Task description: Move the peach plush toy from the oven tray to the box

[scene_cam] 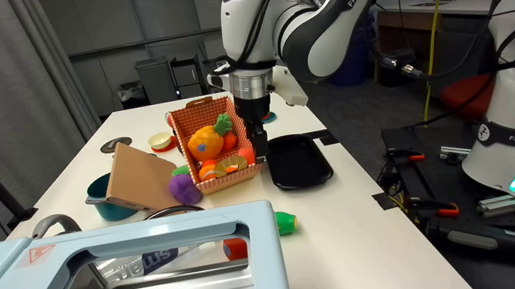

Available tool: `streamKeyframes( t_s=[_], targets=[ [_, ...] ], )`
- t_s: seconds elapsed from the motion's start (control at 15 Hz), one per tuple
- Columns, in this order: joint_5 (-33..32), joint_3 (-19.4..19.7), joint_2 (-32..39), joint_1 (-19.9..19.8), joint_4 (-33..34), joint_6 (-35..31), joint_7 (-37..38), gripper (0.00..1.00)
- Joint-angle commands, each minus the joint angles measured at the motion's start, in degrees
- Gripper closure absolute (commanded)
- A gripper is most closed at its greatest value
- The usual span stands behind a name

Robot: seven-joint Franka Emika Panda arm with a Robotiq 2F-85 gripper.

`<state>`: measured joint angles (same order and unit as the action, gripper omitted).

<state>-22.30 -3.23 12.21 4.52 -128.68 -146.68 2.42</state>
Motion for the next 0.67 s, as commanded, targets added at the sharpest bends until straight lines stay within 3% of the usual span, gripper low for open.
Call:
streamKeyframes(
  t_s=[0.0, 0.13, 0.2, 0.6],
  targets=[
    [-3.0, 1.8, 0.5, 2.0, 1.1, 0.5, 4.6, 0.00],
    [-2.4, 1.7, 0.5, 2.0, 1.1, 0.5, 5.7, 0.00],
    [-0.9, 1.7, -7.3, 0.9, -5.0, 2.2, 4.1, 0.00],
    [1.8, 1.2, -23.7, -0.6, -14.5, 10.7, 3.0, 0.00]
  ],
)
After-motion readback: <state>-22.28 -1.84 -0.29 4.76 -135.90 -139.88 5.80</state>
